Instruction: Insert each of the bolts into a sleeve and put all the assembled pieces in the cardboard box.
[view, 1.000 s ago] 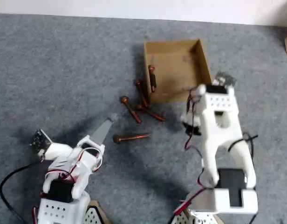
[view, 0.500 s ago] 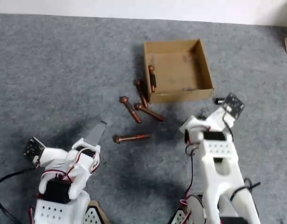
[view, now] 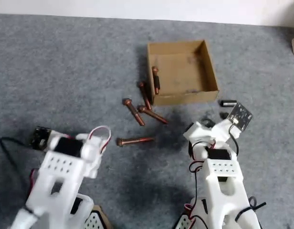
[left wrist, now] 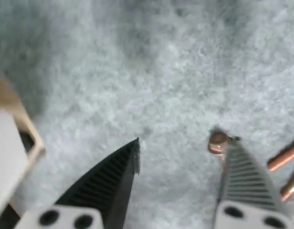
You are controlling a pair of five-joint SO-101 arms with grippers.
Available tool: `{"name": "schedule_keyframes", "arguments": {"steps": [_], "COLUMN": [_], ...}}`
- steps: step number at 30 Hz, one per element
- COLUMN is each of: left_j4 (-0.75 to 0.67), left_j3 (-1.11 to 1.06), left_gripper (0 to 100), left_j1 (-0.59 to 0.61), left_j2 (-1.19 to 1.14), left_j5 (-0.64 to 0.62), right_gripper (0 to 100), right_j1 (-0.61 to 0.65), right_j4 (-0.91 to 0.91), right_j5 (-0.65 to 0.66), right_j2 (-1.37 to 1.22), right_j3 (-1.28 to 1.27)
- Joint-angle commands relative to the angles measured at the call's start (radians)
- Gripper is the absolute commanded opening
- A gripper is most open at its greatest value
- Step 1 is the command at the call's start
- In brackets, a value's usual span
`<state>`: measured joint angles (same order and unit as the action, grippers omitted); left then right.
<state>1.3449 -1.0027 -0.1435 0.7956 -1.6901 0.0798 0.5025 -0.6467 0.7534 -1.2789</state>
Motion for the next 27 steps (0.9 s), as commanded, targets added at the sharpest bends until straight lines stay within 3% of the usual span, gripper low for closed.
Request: {"name": "schedule_keyframes", "arguments": {"steps": [1,6,10,17,27], "left_j4": [0.005,0.002,-0.031,-0.233,-0.256], "left_j3": [0.133,0.226,0.263,0.277,0.392], "left_gripper": [23,23,24,29,30], "left_j1": [-0.059,-0.142,-0.203,-0.214,-0.286], "left_j2": [-0.124,-0.262,-0.383,-0.542,-0.676], "left_j5": [-0.138,-0.328,-0.333,-0.356,-0.465], "right_gripper": [0.3,0.3,0.3,0.3,0.3], "right_j1": [0.010,0.010,0.010,0.010,0.010], "right_j4": [-0.019,-0.019,-0.019,-0.019,-0.019], "right_j5": [-0.006,-0.005,-0.005,-0.005,-0.005], "right_j2": [0.027,0.027,0.027,0.027,0.027], "right_j3": [0.007,0.007,0.007,0.007,0.007]}}
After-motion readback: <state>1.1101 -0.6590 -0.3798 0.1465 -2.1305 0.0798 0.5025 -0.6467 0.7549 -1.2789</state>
